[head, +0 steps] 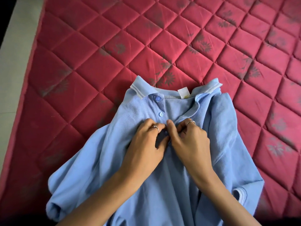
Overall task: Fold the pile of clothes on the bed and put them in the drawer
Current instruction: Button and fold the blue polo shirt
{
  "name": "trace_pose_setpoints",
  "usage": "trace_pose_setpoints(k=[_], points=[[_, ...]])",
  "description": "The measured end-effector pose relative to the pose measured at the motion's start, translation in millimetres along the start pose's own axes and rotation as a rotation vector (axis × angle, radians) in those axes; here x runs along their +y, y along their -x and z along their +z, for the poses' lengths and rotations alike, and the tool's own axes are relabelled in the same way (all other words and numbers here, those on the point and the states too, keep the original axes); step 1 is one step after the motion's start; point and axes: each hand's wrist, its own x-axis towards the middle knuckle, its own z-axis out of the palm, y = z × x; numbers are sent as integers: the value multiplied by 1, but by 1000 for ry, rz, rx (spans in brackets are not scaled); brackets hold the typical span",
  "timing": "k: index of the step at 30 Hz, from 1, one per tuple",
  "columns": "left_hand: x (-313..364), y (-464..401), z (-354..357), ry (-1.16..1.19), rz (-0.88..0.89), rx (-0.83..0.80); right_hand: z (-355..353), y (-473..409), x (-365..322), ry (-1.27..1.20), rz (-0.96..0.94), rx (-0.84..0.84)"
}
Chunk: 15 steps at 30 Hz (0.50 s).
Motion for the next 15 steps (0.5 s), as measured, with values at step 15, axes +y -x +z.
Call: trace_pose_setpoints(k=[15], points=[[8, -4, -6, 251, -42, 67, -21, 15, 9, -982, 355, -231]])
